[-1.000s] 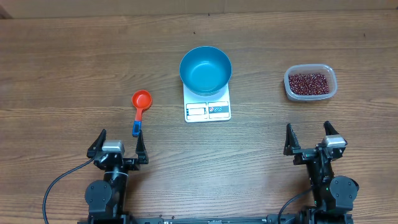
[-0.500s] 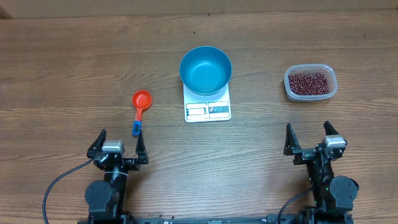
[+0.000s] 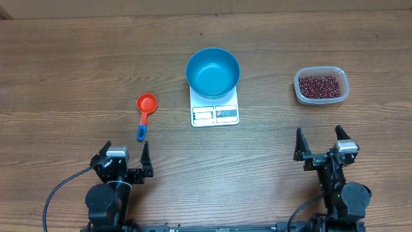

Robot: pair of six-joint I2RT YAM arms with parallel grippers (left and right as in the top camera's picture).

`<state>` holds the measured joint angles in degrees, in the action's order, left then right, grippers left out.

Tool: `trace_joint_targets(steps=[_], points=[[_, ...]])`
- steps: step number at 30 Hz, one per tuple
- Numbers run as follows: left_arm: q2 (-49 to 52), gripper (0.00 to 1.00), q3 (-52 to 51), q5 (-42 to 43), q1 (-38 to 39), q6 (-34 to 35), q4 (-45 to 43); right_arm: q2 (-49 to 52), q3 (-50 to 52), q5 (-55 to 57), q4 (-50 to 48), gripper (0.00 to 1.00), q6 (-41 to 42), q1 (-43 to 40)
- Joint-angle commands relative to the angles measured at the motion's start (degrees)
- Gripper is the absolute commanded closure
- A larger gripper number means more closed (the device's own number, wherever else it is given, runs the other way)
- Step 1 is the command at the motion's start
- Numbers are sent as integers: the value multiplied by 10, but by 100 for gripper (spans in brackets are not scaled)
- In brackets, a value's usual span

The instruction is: Scoop item into bowl and weigh 150g on scale

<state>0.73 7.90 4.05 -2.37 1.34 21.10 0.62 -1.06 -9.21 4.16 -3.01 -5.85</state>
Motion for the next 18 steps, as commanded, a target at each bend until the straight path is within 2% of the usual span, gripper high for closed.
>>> trace_joint_targets(steps=[1,18], points=[[-5,1,36,0,-3,-5,15,-5,6,-3,-2,0,-1,4],[10,1,127,0,-3,-5,116,-5,6,-3,-2,0,-1,4]])
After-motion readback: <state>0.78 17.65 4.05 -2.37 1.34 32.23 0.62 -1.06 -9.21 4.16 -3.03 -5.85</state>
